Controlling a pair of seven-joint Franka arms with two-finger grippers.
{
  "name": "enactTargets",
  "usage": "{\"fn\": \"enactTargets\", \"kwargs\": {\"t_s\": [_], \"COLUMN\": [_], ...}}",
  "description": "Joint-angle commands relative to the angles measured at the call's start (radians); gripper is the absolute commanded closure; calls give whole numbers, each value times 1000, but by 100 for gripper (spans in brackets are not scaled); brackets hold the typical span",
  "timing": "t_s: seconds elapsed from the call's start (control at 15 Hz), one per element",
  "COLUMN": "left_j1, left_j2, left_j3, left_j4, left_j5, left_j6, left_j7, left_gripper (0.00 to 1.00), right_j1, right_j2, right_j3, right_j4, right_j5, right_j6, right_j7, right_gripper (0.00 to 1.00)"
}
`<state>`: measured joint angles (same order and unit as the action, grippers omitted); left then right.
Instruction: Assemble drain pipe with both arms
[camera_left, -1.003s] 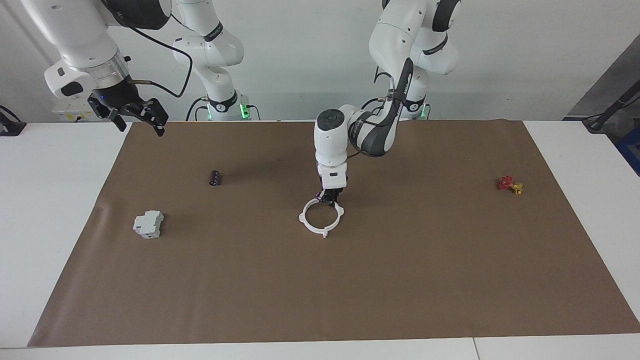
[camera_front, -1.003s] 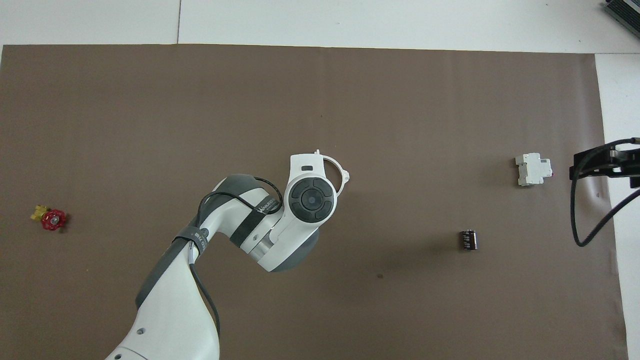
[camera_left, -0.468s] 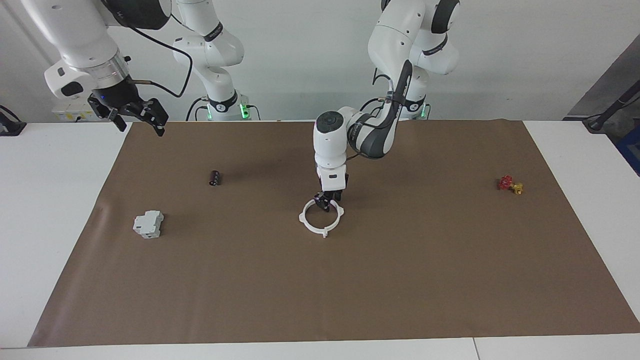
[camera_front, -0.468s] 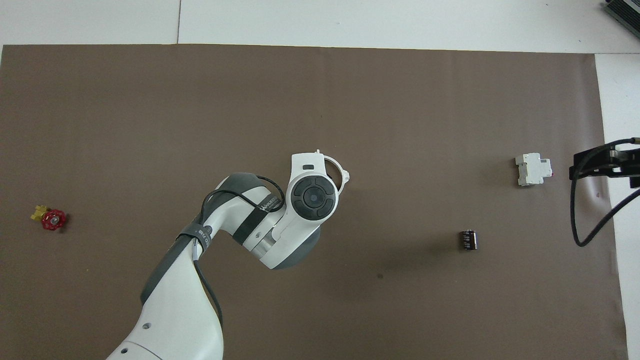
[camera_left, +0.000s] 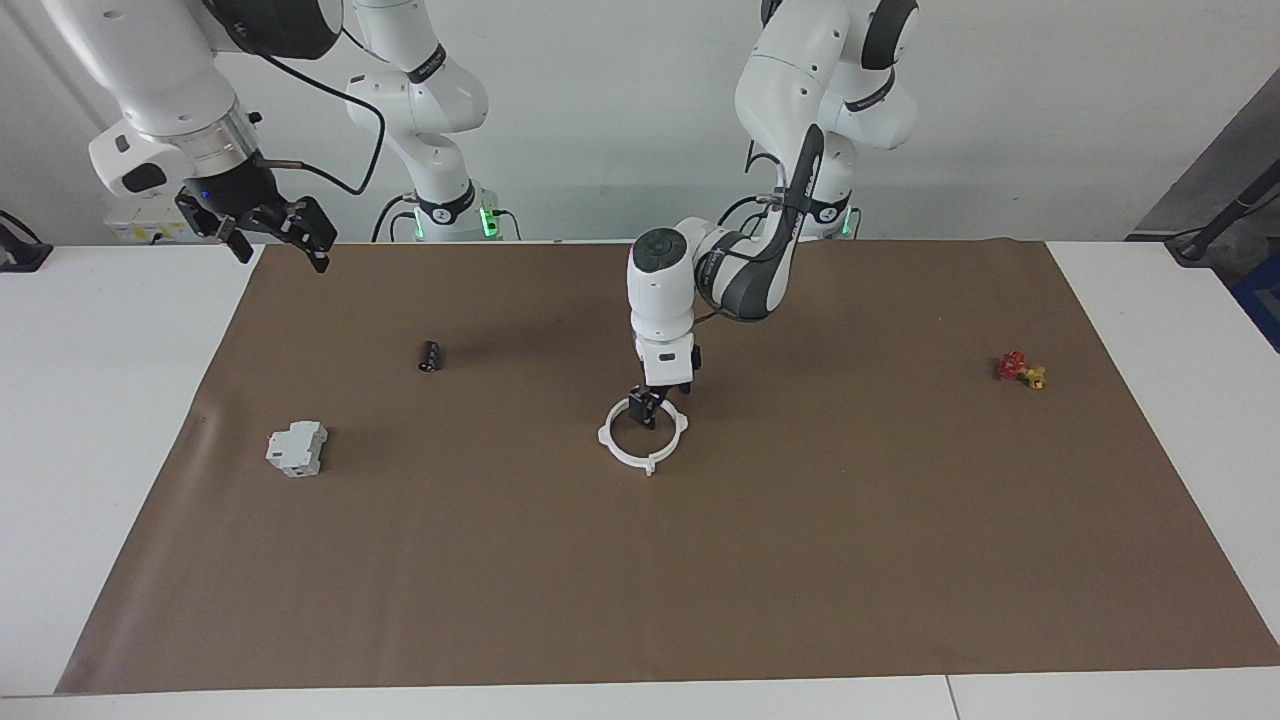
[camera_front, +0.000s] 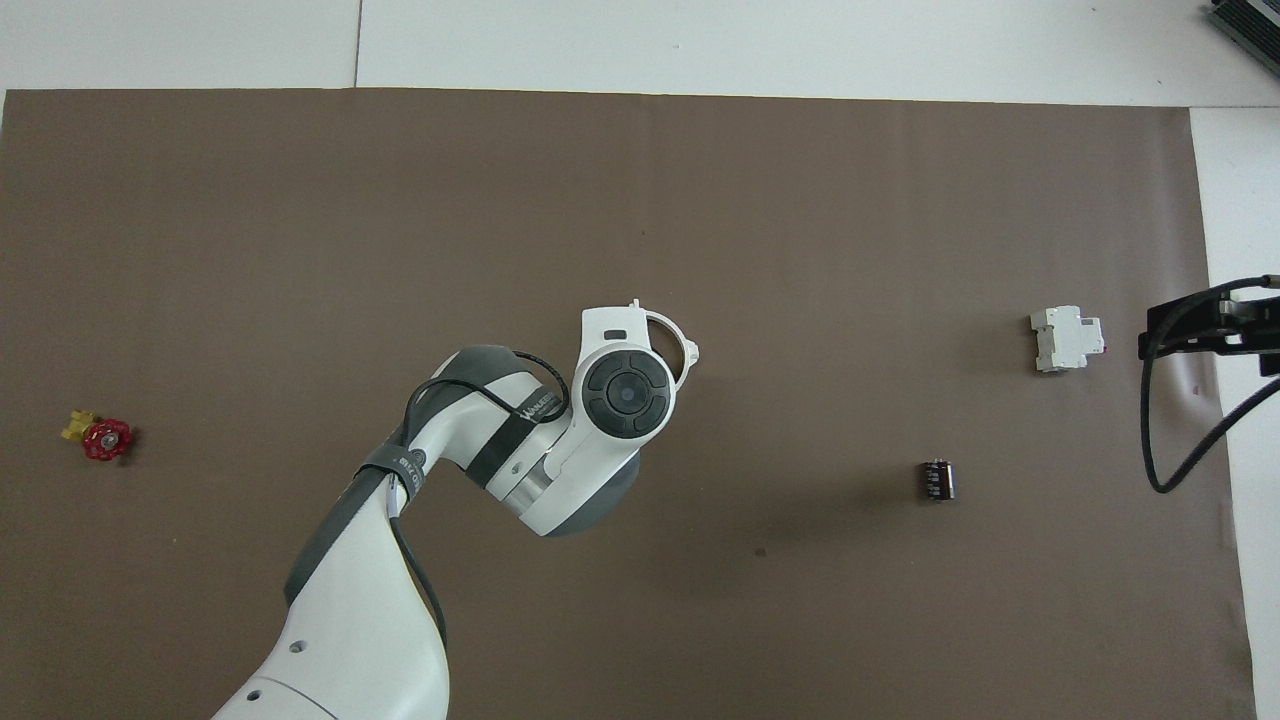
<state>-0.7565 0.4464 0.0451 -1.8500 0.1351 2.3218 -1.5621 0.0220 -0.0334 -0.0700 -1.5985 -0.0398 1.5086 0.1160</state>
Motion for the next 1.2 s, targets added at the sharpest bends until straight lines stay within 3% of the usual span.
{"fn": "enactTargets", "kwargs": {"t_s": [0.0,0.2,0.33,0.67,1.14], "left_j1": [-4,14,49,204,445], "left_j2": [-32,-51,-134,-333,-523], "left_j3": [12,16,15,13,16], "left_j4": [47,141,134,120,104], "left_j5": [23,21,21,-17,-29], "left_j6": [-119,-281,-346,-574,-766], "left_j7": [16,69,147,584,1139], "left_gripper": [0,0,0,0,0], "right_j1": [-2,-2,-4,-2,-2], "right_j2": [-13,-13,-13,-13,-13], "right_j3": [4,4,4,4,4], "right_j4": [-17,-17,-17,-17,-17], "right_j5": [20,20,20,20,20], "right_j6": [1,1,1,1,1], "right_j7": [17,17,17,17,24], "right_gripper": [0,0,0,0,0]}}
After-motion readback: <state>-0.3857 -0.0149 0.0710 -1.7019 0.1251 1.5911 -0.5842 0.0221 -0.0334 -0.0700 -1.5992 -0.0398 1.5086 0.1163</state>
